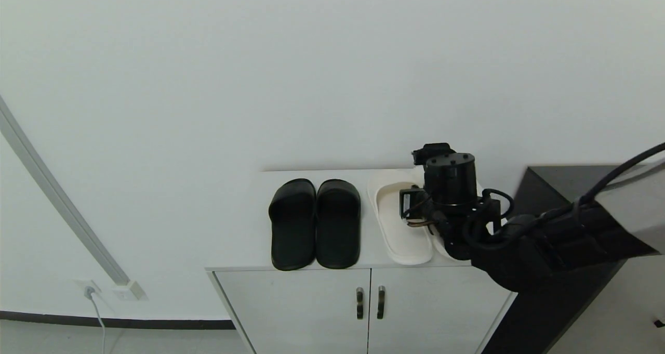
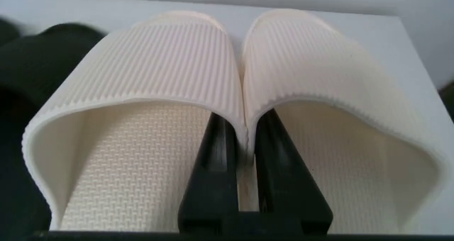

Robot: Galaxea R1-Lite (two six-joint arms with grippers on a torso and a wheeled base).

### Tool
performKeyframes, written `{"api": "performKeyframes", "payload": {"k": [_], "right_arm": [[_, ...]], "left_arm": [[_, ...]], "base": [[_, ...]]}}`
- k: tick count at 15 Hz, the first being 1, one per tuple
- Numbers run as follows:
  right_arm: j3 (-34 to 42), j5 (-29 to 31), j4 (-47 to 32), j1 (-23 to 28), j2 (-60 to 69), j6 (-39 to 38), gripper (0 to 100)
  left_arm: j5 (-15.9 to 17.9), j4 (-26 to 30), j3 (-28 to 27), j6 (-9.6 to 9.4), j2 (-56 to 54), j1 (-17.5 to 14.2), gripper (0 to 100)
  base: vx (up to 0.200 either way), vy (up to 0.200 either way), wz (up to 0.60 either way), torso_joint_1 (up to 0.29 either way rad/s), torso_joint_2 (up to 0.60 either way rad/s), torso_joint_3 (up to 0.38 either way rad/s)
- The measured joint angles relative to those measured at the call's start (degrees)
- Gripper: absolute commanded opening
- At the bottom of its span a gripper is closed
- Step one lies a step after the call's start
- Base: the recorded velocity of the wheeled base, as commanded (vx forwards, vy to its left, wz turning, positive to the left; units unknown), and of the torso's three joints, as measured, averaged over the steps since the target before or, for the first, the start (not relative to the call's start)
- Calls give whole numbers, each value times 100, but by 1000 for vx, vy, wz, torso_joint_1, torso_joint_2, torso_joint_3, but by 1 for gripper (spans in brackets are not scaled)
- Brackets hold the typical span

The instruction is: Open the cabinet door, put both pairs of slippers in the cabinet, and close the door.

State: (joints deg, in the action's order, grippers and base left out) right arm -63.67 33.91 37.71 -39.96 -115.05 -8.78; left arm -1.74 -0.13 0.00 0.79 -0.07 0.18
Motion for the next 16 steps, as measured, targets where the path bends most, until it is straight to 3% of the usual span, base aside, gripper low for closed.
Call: {"api": "performKeyframes", "payload": {"k": [5,9,16], "right_arm": [[1724,-1418,-7,-555,1569,95,0],[2631,-2231,-38,-819,2598,229,0],[2988,-2399,-23,-872,3011,363,0]], "left_arm": [[0,0,0,-11,0,0,0],[0,0,0,-11,0,0,0],[0,-2,0,-6,0,0,0]], "base": [[0,0,0,0,0,0],[0,0,0,0,0,0],[0,0,0,0,0,0]]}}
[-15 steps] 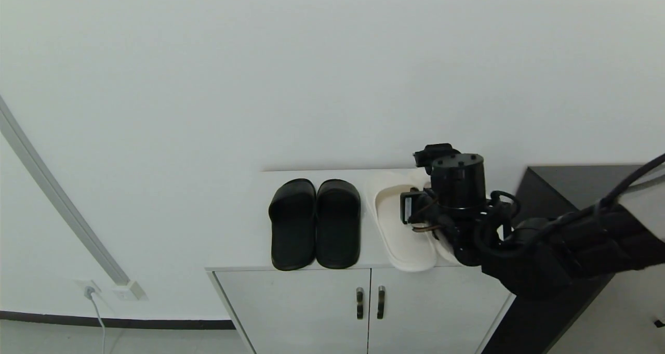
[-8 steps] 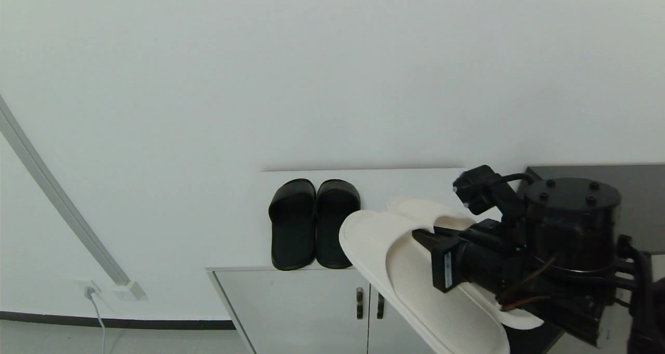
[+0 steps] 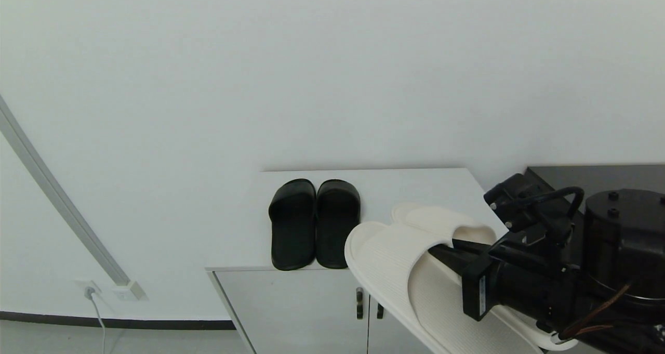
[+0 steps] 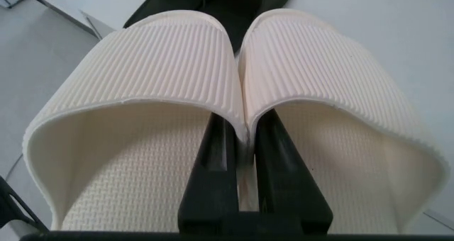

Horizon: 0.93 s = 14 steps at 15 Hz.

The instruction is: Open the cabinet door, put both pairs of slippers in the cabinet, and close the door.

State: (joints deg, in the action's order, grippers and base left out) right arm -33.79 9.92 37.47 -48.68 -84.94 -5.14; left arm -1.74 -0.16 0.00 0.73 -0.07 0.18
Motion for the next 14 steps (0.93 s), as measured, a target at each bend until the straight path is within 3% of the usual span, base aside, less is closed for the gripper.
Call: {"api": "performKeyframes", "payload": {"k": [4,13,14], "right_arm": [[28,1,7,0,11,-10,0],[119,1,13,12,24,-2,0],[141,1,13,12,29,-7,0]], "left_arm": [[0,0,0,0,0,0,0],[9,0,0,2,0,0,0],[5,0,0,2,0,0,0]], "base": [[0,0,0,0,0,0],[-200,0,0,0,1,2],[0,0,0,0,0,0]]}}
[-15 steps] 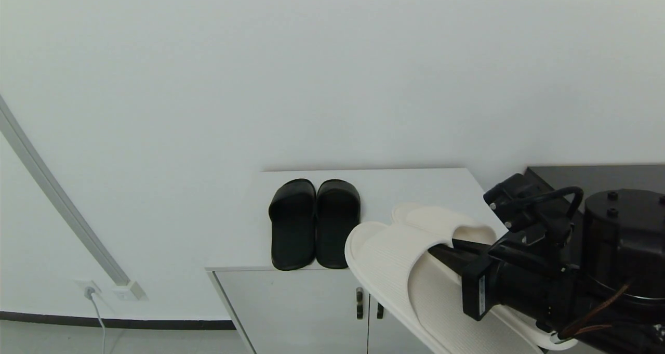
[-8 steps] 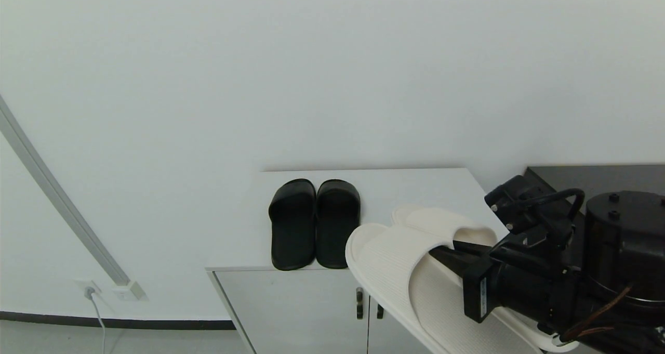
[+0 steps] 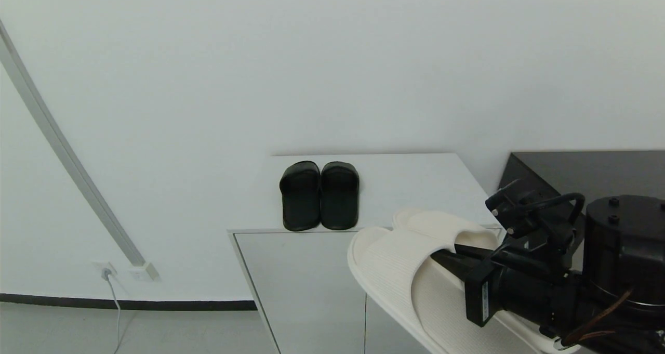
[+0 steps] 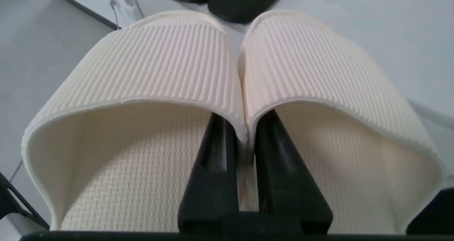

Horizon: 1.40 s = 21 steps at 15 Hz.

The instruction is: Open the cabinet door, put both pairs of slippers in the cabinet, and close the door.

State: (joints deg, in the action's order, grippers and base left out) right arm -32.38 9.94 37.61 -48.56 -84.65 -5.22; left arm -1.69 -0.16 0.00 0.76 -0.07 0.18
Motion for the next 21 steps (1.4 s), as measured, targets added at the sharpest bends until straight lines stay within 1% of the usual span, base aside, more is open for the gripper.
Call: {"api": "performKeyframes", "payload": {"k": [17,21], "right_arm": [[127,-1,7,16,34,33,0],[208,-6,10,16,45,38,0]], "left_arm": [[-2,5,0,17,0,0,0],[-5,2,0,15,0,0,0]], "base": [[0,0,0,-2,4,3],[0,0,0,-162,378,206]]}}
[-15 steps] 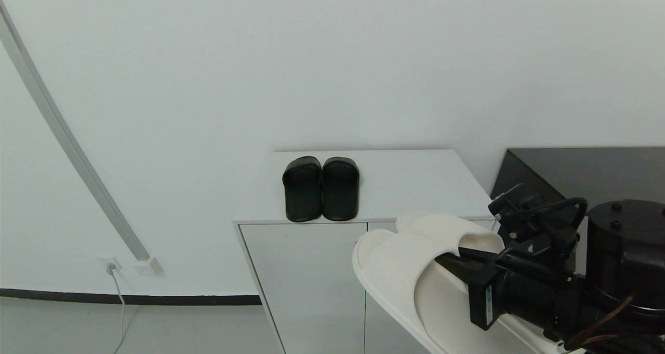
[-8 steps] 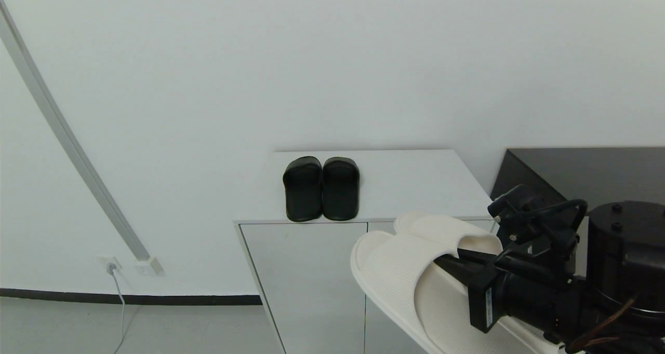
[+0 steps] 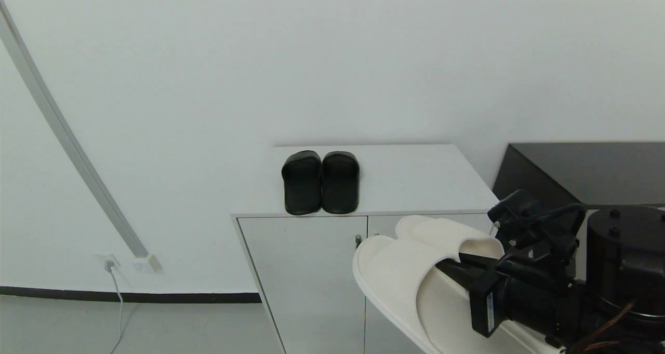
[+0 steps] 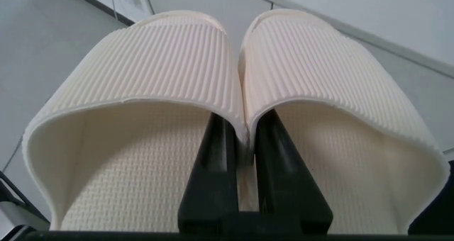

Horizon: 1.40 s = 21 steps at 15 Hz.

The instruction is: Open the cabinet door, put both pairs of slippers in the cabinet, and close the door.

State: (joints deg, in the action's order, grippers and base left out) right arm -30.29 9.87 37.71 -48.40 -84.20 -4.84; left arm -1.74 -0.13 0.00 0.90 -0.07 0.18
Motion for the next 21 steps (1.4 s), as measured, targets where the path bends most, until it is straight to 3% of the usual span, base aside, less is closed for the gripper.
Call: {"api": "performKeyframes", "payload": {"k": [7,8,21], "right_arm": [[174,0,362,-11,16,123,0],[212,-2,430,-11,16,150,0],[384,-306,546,-85,2,167,0]], "left_arm": [[0,0,0,-24,0,0,0],[7,2,0,-26,0,0,100],[9,0,0,-30,0,0,100]], "base": [[0,0,0,-225,551,314],[0,0,0,-217,559,325],[0,0,0,-164,495,324]]}}
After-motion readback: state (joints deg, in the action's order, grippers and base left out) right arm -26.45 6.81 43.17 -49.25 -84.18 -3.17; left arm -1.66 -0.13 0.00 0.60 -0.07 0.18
